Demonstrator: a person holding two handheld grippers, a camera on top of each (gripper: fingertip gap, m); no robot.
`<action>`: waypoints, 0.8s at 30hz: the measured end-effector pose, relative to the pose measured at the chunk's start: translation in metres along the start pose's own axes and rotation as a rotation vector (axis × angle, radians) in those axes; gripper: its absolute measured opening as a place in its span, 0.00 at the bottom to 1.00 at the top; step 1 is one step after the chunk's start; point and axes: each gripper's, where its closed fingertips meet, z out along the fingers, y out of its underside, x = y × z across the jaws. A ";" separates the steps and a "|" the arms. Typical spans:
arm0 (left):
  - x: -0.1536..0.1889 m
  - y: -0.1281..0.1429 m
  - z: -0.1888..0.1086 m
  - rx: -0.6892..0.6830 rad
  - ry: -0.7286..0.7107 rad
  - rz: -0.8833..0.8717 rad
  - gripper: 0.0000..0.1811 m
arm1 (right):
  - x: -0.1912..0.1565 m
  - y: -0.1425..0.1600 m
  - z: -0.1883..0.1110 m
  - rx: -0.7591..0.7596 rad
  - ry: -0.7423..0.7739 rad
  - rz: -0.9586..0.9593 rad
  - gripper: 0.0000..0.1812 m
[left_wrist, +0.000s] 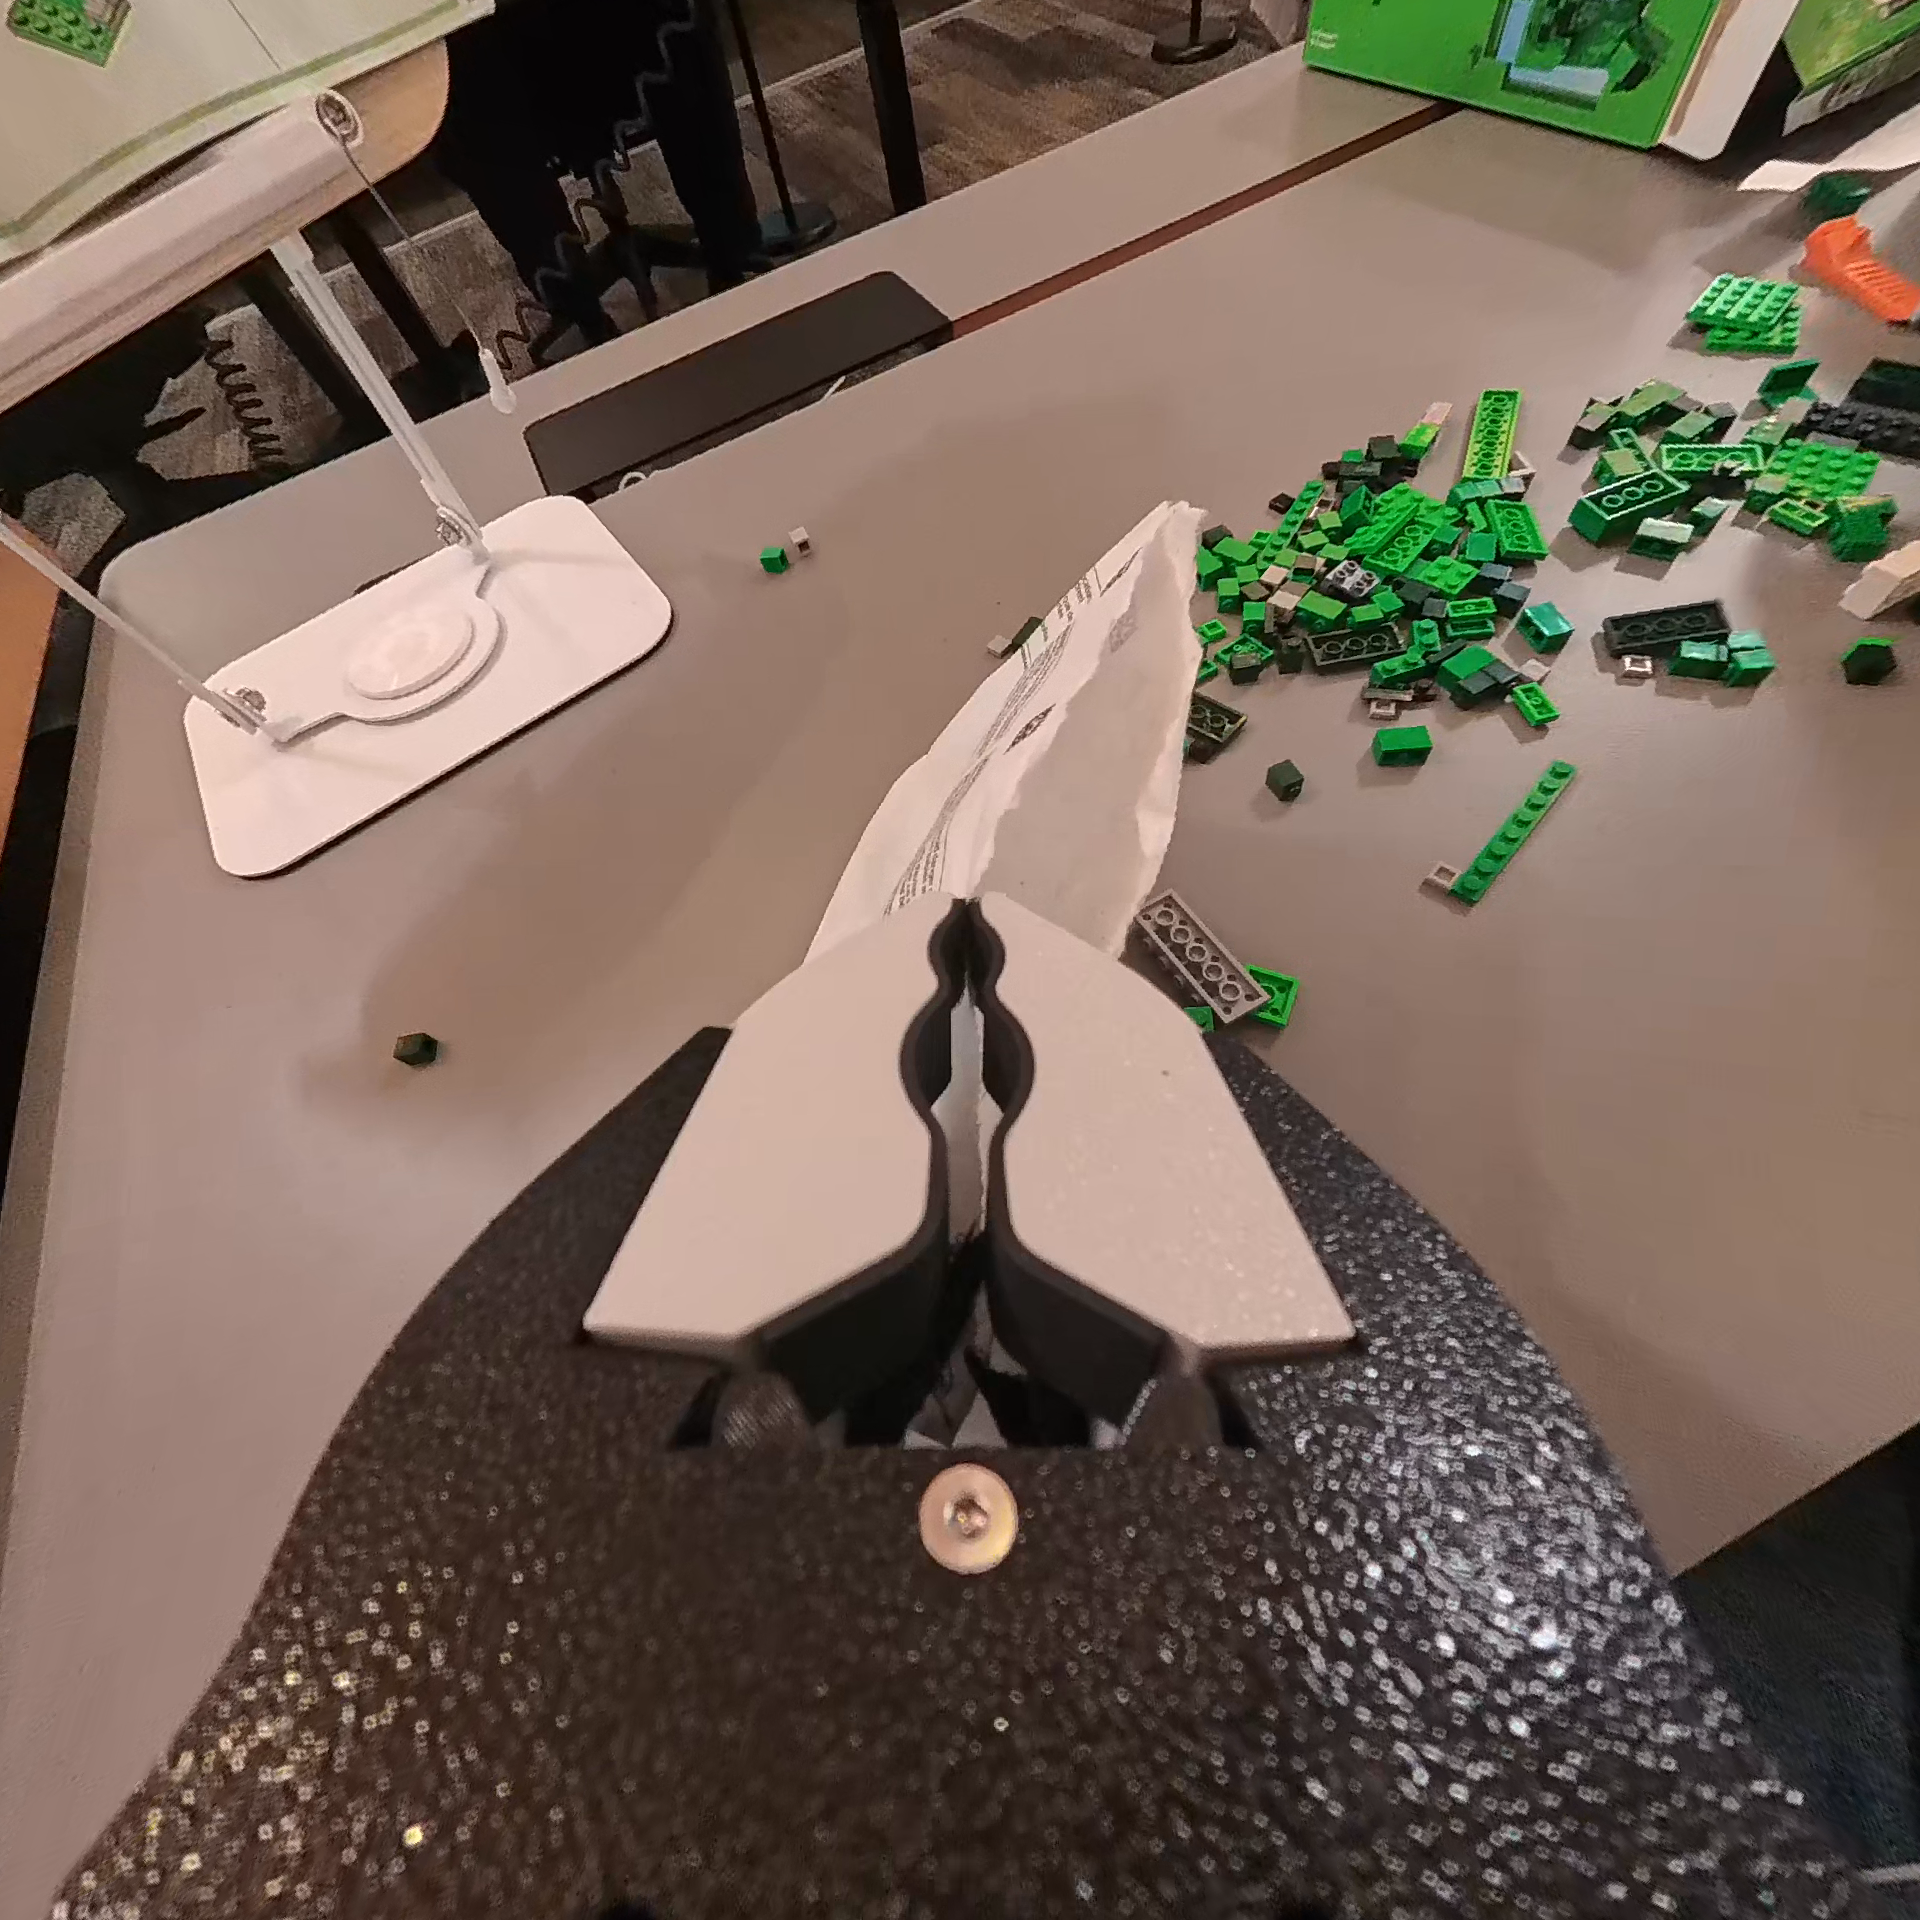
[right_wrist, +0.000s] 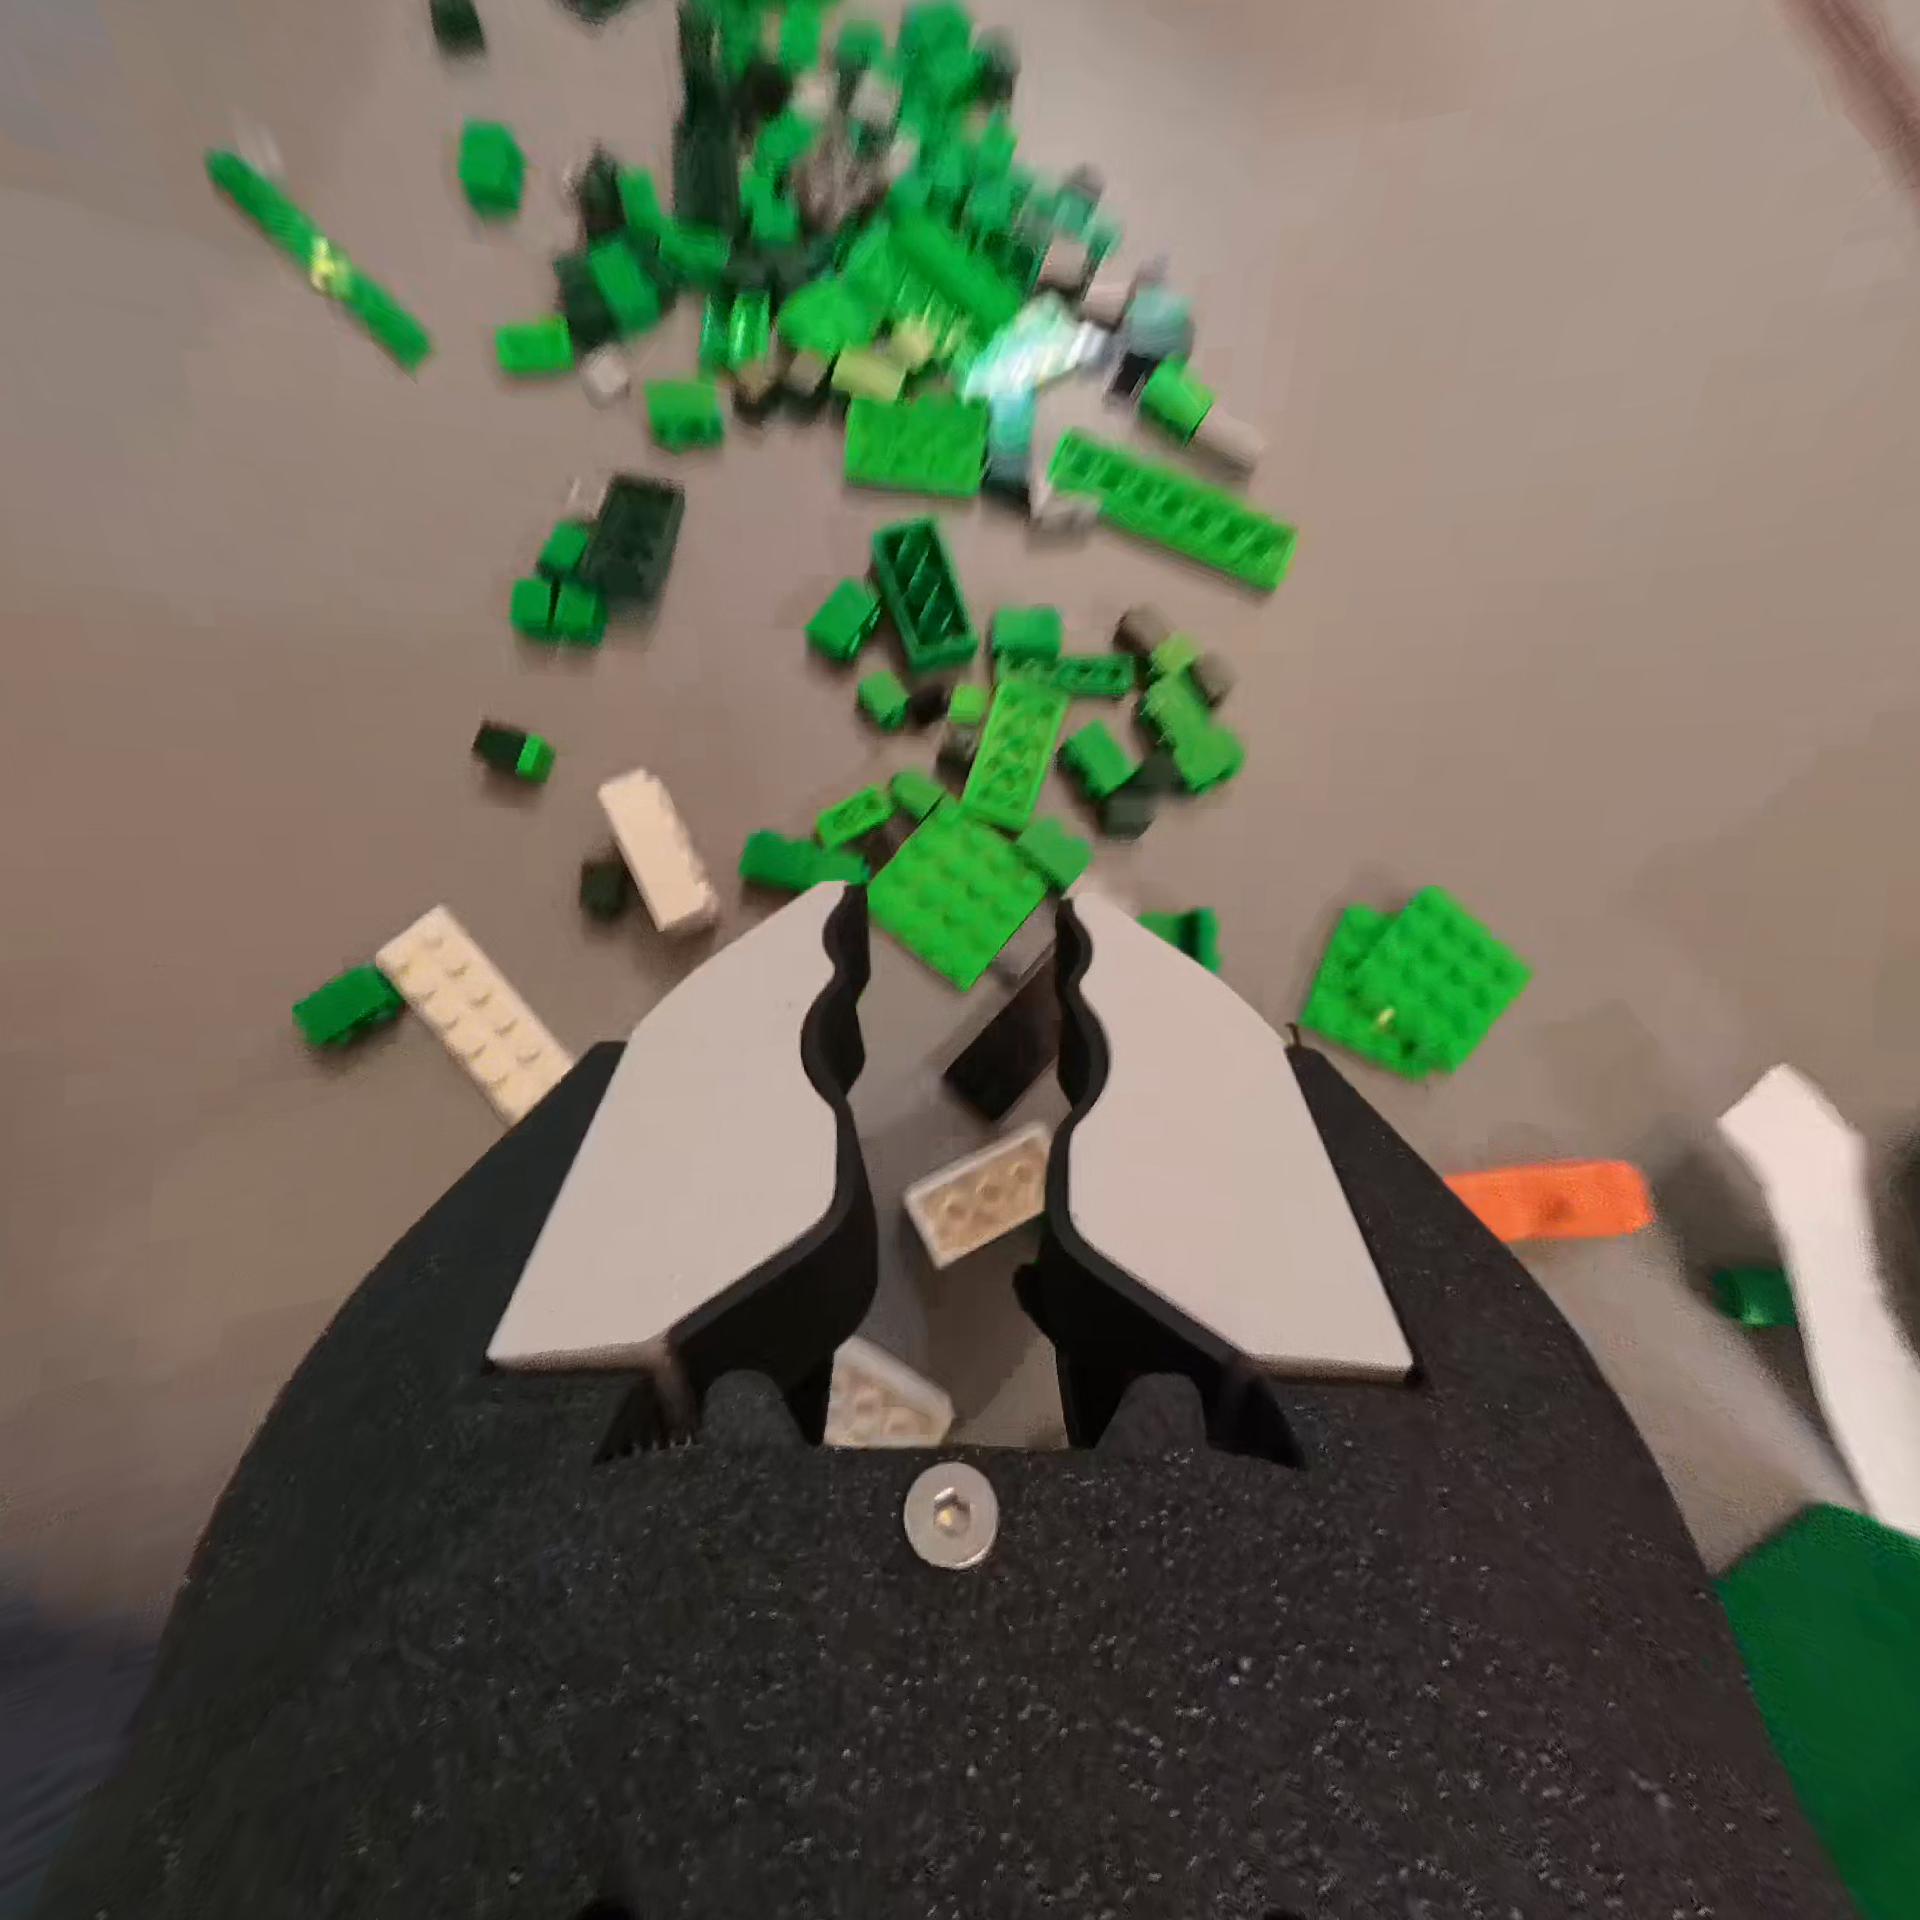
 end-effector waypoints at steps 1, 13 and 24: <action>0.000 0.000 0.000 -0.001 0.002 0.001 0.00 | -0.004 0.010 0.003 -0.071 -0.010 -0.002 0.18; 0.004 0.001 0.002 -0.008 0.019 0.007 0.00 | -0.009 0.017 0.035 -0.183 -0.021 0.090 0.28; 0.008 -0.001 0.002 -0.003 0.036 -0.008 0.00 | -0.002 0.005 0.018 -0.134 0.109 -0.024 0.19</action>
